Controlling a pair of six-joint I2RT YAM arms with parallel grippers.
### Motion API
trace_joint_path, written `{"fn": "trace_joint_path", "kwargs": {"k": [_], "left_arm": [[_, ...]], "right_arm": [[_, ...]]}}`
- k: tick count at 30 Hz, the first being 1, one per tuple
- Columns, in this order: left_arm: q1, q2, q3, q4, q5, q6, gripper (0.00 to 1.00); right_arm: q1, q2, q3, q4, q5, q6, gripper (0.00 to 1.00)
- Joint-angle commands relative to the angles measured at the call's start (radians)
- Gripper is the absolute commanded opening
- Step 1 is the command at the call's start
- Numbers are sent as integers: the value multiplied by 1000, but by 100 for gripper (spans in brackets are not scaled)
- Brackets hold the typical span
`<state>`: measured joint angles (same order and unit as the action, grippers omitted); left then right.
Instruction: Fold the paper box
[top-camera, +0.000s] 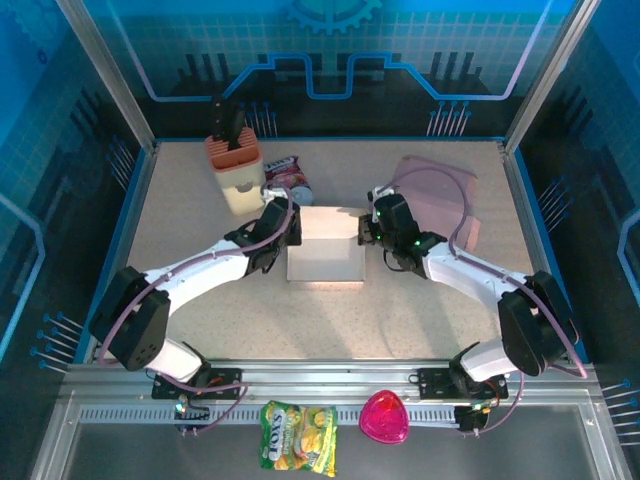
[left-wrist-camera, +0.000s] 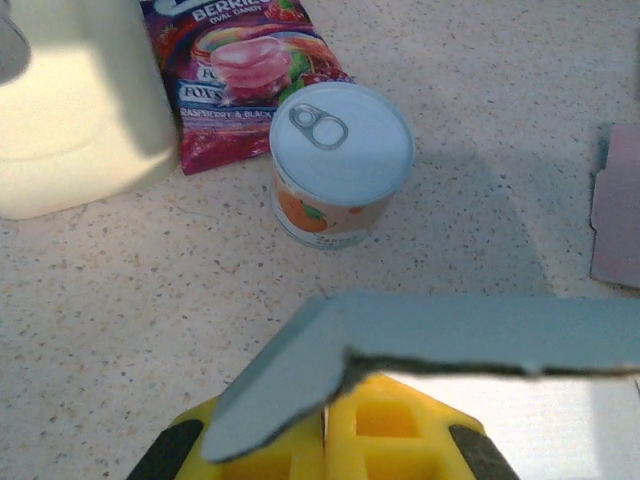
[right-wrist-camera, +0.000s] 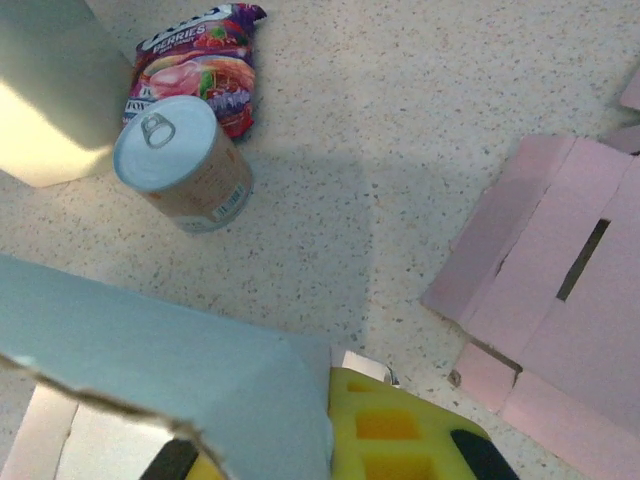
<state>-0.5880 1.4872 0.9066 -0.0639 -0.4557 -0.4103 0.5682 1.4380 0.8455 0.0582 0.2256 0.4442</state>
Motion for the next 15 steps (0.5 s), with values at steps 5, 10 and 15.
{"fn": "trace_joint_path", "kwargs": {"k": [5,10,15], "left_arm": [[-7,-78,-189,381,133,46,0],[-16,-104,-272,486,176,65,0],[-38,-99,-369,607,179,79,0]], "right_arm": [[55,-53,-128,301,-16,-32,0],[86,-75,-211,394,12,-73,0],[117,-91,-299,497,52,-116,0]]}}
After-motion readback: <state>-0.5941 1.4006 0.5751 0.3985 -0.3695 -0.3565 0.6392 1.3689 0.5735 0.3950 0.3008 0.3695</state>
